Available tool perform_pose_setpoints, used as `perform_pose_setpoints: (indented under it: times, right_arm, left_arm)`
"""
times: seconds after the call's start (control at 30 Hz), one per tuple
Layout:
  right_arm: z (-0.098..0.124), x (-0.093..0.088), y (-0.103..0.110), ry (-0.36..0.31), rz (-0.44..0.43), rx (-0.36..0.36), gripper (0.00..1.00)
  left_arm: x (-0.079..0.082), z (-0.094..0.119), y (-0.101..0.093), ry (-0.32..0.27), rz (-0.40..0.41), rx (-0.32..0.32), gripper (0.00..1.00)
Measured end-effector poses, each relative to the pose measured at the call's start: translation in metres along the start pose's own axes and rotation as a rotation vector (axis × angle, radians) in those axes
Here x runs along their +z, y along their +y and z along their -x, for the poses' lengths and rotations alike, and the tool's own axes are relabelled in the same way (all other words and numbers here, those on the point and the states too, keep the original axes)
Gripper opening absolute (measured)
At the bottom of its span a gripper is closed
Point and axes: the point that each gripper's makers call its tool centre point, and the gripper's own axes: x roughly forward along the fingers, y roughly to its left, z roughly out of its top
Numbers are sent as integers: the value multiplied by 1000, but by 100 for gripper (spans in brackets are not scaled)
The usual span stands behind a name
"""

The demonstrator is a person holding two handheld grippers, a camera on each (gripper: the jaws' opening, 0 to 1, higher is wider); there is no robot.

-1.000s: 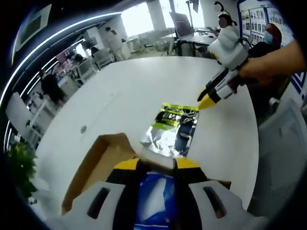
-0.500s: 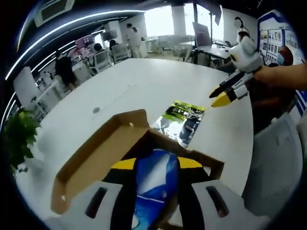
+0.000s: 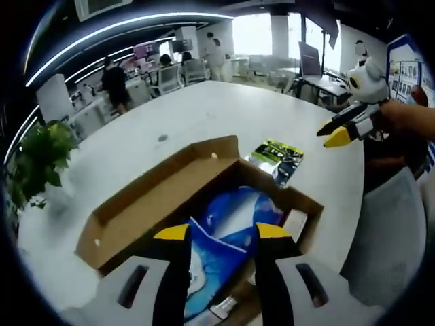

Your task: Operate the shoe box by opening the lid, removing the specified soft item, and placing it in the target area until the item is outside and the box remains undamaged.

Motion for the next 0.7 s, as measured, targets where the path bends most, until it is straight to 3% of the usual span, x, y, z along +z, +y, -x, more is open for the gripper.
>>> perform_pose_setpoints:
  times: [0.7]
  right_arm:
    - [-22,7,66,23,87,130,37]
  left_arm:
    - [-51,44,38,-1,133,139,35]
